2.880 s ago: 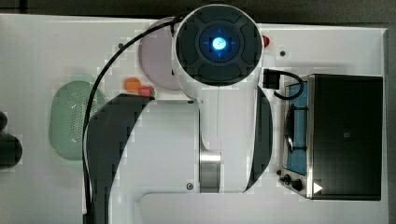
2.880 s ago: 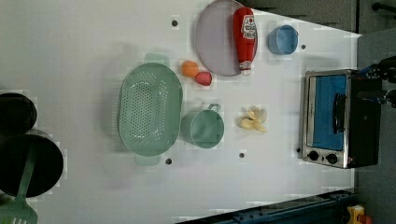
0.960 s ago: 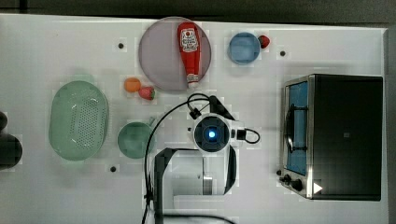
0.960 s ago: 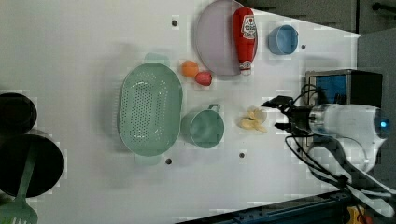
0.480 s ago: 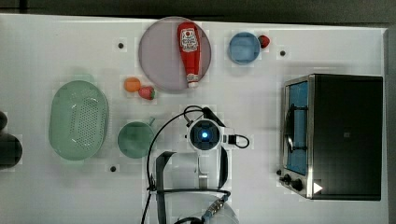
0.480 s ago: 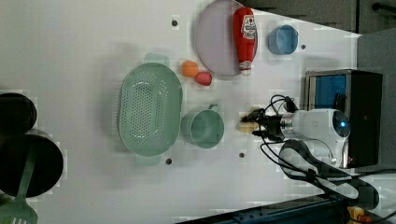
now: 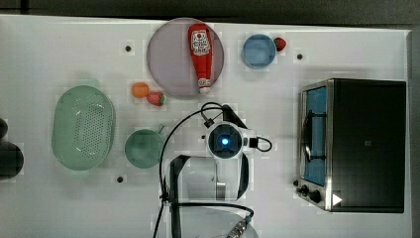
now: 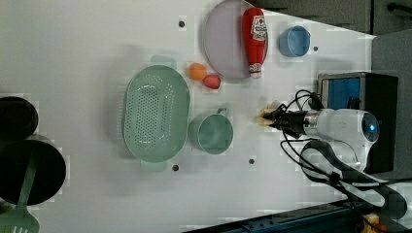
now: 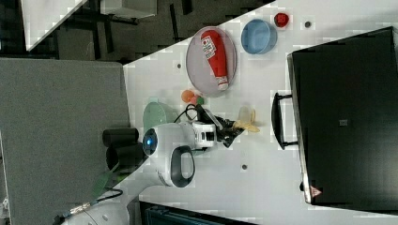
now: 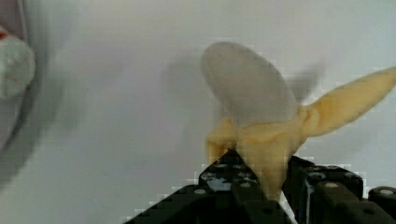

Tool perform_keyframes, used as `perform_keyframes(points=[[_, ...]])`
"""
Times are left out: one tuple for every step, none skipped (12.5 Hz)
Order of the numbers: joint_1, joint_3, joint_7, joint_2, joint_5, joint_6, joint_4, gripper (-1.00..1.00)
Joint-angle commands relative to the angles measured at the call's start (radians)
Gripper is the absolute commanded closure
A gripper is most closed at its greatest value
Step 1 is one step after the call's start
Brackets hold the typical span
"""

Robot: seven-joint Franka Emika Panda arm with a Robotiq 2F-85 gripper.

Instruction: Pick Banana and place it in mug.

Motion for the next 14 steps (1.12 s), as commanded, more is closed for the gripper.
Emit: perform_keyframes(points=[[0.013,-0.003,-0.013,-0.070,0.002,-0.004,-0.022,0.53],[0.013,-0.003,-0.013,-0.116,0.002,-0.010,-0.018,0.53],[0.013,-0.003,-0.013,-0.171,0.002,-0.028,-0.016,0.53],[0.014,-0.002,-0.013,-0.232,0.002,-0.069,-0.012,0.53],[0.017,0.006,-0.013,-0.331,0.002,-0.160,0.005,0.53],[0.017,0.009,-0.013,-0.396,0.002,-0.258,0.018,0.53],[0.017,0.014,-0.013,-0.458,0.002,-0.382,0.034,0.53],[0.018,0.019,-0.013,-0.511,0.002,-0.503,0.061,0.53],[0.020,0.028,-0.013,-0.556,0.002,-0.618,0.105,0.53],[0.026,0.044,-0.013,-0.589,0.002,-0.737,0.155,0.53],[0.036,0.070,-0.009,-0.610,0.002,-0.858,0.206,0.53],[0.048,0.106,0.014,-0.617,0.003,-0.964,0.258,0.53],[0.059,0.144,0.056,-0.612,0.008,-1.021,0.304,0.53],[0.067,0.183,0.120,-0.606,0.015,-1.036,0.334,0.53]])
